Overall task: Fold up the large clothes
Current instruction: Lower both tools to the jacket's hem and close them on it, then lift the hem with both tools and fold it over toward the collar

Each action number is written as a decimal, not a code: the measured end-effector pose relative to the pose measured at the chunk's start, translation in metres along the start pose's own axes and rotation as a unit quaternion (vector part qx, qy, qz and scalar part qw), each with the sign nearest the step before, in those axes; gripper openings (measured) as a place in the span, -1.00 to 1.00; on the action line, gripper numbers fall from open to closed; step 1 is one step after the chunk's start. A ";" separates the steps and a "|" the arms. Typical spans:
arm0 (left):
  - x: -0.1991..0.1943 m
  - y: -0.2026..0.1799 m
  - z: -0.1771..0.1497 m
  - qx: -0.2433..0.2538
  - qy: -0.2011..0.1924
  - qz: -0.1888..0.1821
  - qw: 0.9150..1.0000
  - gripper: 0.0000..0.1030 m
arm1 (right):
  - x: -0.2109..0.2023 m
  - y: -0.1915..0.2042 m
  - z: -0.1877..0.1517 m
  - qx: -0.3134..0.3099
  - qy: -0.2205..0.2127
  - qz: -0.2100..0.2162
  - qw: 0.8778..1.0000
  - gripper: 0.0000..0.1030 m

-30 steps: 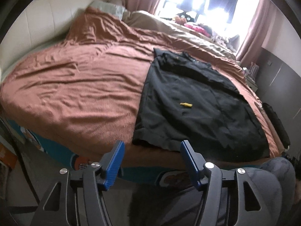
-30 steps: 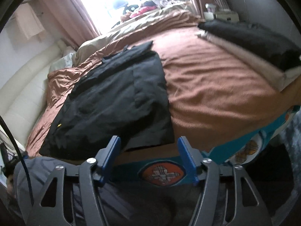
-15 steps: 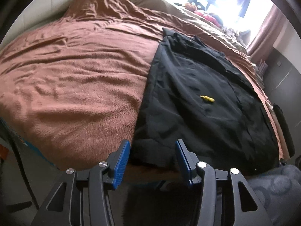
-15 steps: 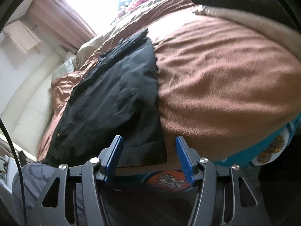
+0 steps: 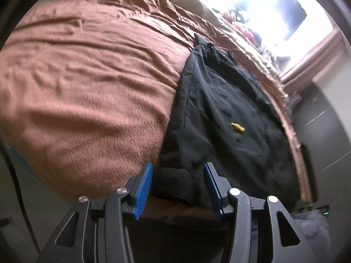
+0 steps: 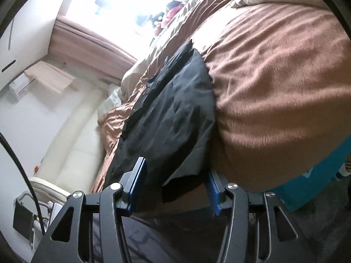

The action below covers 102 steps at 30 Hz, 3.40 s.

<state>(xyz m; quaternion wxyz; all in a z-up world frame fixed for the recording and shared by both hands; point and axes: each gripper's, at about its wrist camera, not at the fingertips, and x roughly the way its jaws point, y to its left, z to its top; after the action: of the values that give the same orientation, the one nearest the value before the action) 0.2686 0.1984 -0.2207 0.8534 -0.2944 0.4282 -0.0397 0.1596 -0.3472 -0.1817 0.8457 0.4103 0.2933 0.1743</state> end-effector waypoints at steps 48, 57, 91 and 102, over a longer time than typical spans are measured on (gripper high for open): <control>-0.109 -0.060 0.027 -0.066 -0.147 -0.089 0.983 -0.97 | -0.103 0.122 0.016 -0.021 -0.108 -0.020 0.994 -1.00; -0.191 -0.085 0.007 -0.048 -0.189 -0.119 0.973 -0.96 | -0.169 0.154 -0.011 -0.049 -0.126 0.000 0.991 -1.00; -0.225 -0.147 0.094 -0.011 -0.236 -0.141 0.961 -0.96 | -0.100 0.180 0.079 -0.106 -0.151 -0.005 0.983 -1.00; -0.133 -0.156 0.183 0.002 -0.217 -0.097 0.971 -0.96 | 0.008 0.182 0.151 -0.130 -0.134 -0.070 0.980 -1.00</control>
<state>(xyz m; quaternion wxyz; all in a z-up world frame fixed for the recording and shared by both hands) 0.3518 0.1988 0.0412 0.9185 -0.3348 0.2021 -0.0583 0.2524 -0.3228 0.0352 0.9336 0.2949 0.1804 0.0946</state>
